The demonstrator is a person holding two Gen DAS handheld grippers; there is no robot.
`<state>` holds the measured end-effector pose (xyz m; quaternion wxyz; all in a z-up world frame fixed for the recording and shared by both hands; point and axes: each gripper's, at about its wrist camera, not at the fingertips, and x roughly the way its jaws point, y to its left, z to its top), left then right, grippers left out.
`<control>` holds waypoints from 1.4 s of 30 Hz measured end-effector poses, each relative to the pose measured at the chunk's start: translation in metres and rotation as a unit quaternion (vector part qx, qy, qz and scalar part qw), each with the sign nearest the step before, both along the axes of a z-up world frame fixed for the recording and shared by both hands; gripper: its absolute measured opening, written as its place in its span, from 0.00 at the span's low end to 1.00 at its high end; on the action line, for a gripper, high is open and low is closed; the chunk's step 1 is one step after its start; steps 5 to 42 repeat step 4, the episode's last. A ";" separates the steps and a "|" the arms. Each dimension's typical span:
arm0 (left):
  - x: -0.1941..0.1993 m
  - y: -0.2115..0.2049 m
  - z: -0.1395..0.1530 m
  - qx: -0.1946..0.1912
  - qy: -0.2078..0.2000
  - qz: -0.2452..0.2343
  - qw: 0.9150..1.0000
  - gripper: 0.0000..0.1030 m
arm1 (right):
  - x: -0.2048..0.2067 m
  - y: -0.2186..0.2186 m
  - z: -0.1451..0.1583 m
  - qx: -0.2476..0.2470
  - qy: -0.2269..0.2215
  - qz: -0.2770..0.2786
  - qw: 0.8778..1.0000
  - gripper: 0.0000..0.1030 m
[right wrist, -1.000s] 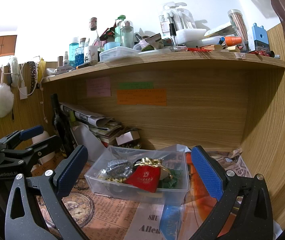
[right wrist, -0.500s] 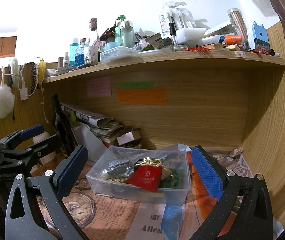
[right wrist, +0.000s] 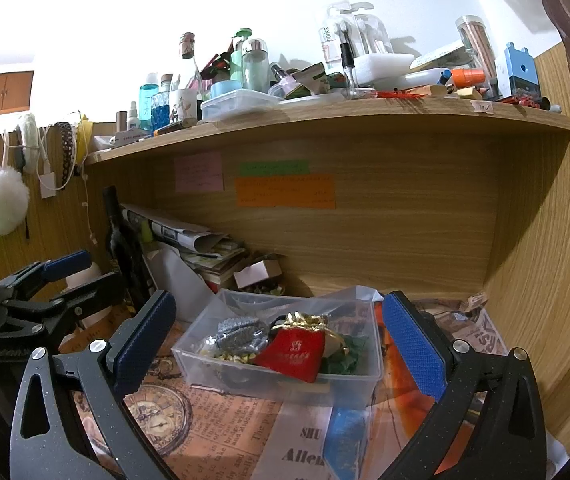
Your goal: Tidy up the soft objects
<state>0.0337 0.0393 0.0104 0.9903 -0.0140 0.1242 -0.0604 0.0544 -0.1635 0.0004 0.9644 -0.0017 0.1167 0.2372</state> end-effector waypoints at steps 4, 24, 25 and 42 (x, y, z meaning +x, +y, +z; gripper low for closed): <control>0.000 0.000 -0.001 -0.001 0.001 -0.002 1.000 1.00 | 0.001 0.001 -0.002 -0.003 0.001 0.000 1.000 1.00; 0.000 0.000 -0.001 -0.001 0.001 -0.002 1.000 1.00 | 0.001 0.001 -0.002 -0.003 0.001 0.000 1.000 1.00; 0.000 0.000 -0.001 -0.001 0.001 -0.002 1.000 1.00 | 0.001 0.001 -0.002 -0.003 0.001 0.000 1.000 1.00; 0.000 0.000 -0.001 -0.001 0.001 -0.002 1.000 1.00 | 0.001 0.001 -0.002 -0.003 0.001 0.000 1.000 1.00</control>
